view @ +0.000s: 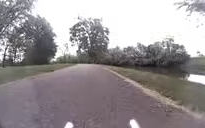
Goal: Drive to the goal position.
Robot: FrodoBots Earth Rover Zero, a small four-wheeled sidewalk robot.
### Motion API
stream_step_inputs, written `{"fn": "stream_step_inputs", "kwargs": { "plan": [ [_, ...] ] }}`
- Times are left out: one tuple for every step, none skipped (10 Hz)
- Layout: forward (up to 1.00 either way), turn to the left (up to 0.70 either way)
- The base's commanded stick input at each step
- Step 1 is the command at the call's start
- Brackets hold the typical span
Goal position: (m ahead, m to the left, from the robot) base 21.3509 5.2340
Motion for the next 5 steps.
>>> {"fn": "stream_step_inputs", "kwargs": {
  "plan": [
    [0.7, 0.16],
    [0.7, 0.0],
    [0.7, 0.0],
    [0.7, 0.0],
    [0.7, 0.0]
  ]
}}
